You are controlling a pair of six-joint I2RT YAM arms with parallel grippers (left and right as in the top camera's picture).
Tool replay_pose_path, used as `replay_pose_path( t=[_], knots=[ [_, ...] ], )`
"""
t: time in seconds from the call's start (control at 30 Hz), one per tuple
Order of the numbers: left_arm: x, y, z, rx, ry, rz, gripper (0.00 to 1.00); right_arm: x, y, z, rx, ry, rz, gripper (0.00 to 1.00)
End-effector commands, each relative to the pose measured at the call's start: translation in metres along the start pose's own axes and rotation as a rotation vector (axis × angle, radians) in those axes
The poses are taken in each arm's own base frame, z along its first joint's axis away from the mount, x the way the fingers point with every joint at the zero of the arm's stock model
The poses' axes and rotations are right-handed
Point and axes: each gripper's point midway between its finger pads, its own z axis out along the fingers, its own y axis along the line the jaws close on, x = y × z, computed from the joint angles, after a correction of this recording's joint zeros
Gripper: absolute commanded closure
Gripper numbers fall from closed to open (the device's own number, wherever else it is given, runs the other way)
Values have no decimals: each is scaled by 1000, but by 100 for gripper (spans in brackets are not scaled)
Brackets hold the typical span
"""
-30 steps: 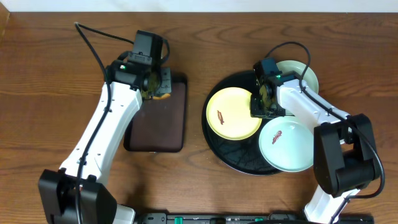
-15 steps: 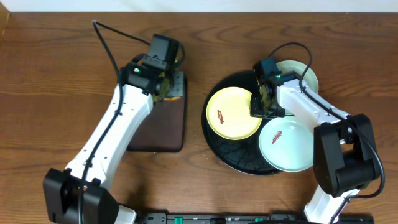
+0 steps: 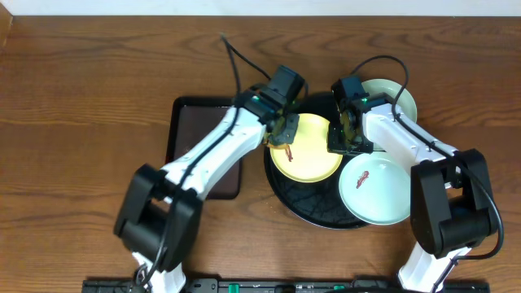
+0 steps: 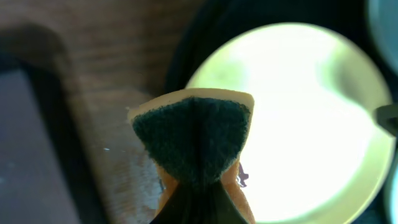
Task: Clean dirty plates on tray and stack at the side
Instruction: 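Scrub the yellow plate with the sponge while right gripper holds it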
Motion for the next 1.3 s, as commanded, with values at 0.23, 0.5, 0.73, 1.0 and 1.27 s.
replay_pose_path(
  t=[0.23,0.5,0.73,1.0,1.27],
  knots=[
    [8,-1,26,-13,49,2,93,-3,4,-2,-1,-18,7,99],
    [12,-6,37,-11,30,18,93,-3,4,-2,-1,-19,7,99],
    [22,-9,55,-20,63,31,93,-3,4,-2,0,-19,7,99],
    [26,4,71,-98,72,41,93,-3,3,-2,2,-18,-1,99],
    [69,-11,100,-75,207,82,93,-3,3,-2,2,-17,-1,99]
  ],
)
